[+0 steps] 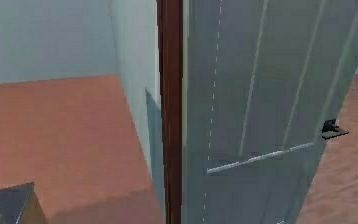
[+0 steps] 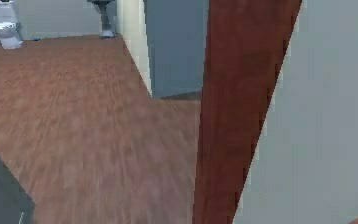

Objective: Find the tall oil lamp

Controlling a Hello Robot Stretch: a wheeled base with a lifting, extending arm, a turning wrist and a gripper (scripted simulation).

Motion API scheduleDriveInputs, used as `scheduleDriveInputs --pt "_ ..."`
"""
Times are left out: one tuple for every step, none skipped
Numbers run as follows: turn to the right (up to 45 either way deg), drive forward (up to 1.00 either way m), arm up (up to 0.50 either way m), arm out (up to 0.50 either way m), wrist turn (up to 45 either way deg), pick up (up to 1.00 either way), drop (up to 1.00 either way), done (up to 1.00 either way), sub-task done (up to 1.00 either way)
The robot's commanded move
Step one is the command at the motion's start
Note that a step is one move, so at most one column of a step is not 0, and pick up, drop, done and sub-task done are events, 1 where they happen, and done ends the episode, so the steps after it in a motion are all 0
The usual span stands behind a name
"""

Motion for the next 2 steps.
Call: scheduleDriveInputs --pt "42.0 0.0 0.0 0.0 0.0 0.0 0.0 0.0 0.0" --pt "0.0 0.3 0.0 0.0 0.0 0.0 0.0 0.0 0.0"
